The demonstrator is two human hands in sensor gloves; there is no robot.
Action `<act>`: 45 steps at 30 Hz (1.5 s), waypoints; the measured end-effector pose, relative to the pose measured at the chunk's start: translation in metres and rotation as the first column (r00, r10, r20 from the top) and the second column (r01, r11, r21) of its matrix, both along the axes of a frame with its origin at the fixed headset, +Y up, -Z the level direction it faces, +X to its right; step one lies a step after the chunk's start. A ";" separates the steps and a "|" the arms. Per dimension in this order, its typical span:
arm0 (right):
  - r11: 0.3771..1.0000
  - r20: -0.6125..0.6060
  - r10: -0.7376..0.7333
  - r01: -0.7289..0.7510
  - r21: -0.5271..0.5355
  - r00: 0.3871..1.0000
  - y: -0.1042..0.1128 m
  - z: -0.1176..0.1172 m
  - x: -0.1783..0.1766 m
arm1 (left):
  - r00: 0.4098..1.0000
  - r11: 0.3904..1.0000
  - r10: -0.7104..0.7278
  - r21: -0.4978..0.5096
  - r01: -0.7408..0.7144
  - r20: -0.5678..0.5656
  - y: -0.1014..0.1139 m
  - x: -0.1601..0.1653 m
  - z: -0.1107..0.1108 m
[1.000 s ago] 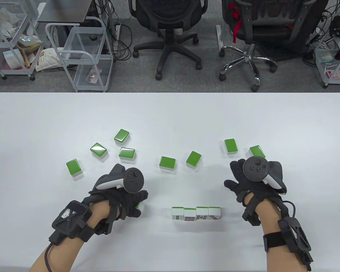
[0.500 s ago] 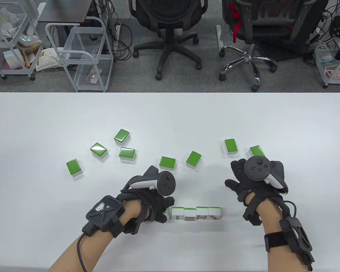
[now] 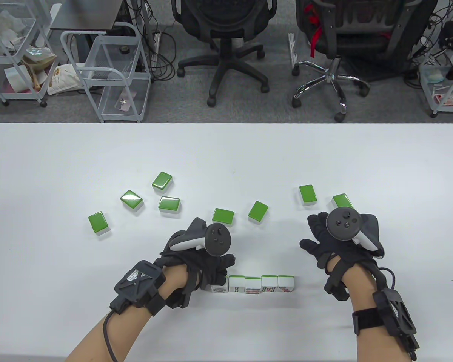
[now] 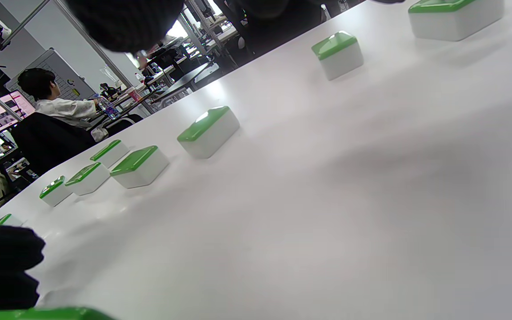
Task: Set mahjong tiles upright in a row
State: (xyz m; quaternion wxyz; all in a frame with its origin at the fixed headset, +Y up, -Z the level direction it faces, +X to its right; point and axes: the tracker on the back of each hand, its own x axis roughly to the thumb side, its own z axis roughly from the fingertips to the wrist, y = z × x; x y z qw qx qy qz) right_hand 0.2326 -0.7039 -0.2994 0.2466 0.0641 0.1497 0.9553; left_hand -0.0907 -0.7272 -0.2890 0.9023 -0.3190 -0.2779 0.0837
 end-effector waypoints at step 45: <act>1.000 0.007 0.009 -0.009 -0.009 1.000 0.000 0.001 0.000 | 0.699 0.834 -0.437 0.036 0.550 -0.566 -0.014 -0.236 -0.064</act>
